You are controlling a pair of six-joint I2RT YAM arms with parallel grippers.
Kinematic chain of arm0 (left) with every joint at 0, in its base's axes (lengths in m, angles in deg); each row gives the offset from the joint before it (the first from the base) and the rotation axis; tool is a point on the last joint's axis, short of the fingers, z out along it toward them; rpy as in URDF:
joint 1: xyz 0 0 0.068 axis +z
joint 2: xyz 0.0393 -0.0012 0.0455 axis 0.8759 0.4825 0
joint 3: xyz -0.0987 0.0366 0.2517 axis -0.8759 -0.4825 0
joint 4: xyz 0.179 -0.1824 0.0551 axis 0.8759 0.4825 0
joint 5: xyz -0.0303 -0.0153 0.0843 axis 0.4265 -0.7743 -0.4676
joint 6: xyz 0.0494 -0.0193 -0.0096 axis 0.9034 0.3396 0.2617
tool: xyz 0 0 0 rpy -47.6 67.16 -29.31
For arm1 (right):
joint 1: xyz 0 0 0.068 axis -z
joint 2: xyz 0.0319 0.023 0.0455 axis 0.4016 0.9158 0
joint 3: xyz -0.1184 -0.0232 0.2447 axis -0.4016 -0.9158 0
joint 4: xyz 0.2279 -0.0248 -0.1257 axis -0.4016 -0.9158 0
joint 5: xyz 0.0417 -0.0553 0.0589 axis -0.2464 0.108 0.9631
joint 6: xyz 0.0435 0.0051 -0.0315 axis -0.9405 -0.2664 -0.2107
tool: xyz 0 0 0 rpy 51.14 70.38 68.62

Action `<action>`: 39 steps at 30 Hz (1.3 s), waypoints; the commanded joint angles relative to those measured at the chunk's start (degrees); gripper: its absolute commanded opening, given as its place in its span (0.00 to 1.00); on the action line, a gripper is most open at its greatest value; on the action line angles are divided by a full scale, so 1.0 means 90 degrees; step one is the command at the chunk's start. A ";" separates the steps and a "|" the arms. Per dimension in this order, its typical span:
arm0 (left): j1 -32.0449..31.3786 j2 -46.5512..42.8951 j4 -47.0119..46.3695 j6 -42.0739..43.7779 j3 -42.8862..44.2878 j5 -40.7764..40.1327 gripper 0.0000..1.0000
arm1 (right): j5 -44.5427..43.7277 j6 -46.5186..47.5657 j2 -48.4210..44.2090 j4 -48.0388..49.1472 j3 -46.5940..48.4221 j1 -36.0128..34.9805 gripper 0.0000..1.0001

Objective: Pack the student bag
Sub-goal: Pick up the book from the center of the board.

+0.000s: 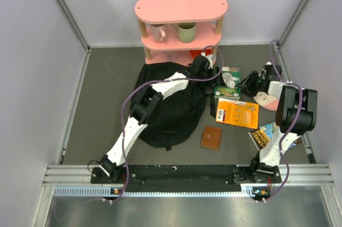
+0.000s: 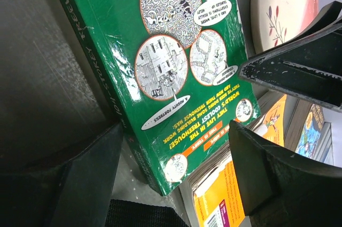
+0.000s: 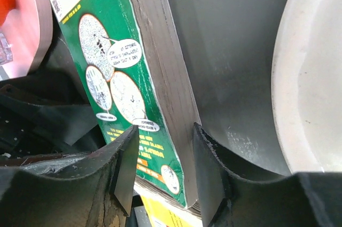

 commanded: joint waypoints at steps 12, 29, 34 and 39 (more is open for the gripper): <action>-0.0172 0.0009 -0.0181 -0.0085 0.0097 0.0547 0.78 | 0.1781 -0.0669 -0.0547 0.1734 -0.0522 -0.0102 0.36; -0.0113 -0.0177 -0.0200 -0.0085 -0.0078 0.0469 0.75 | 0.0971 -0.0132 -0.0391 0.0455 -0.0064 -0.0102 0.09; -0.0104 -0.0371 -0.0093 0.0003 -0.0107 0.0401 0.75 | 0.0844 -0.0074 -0.0557 0.0260 0.0014 -0.0102 0.00; -0.0113 -0.1131 -0.0025 0.0325 -0.0342 0.0021 0.85 | 0.0844 -0.0239 -0.1093 0.0298 0.0014 -0.0092 0.00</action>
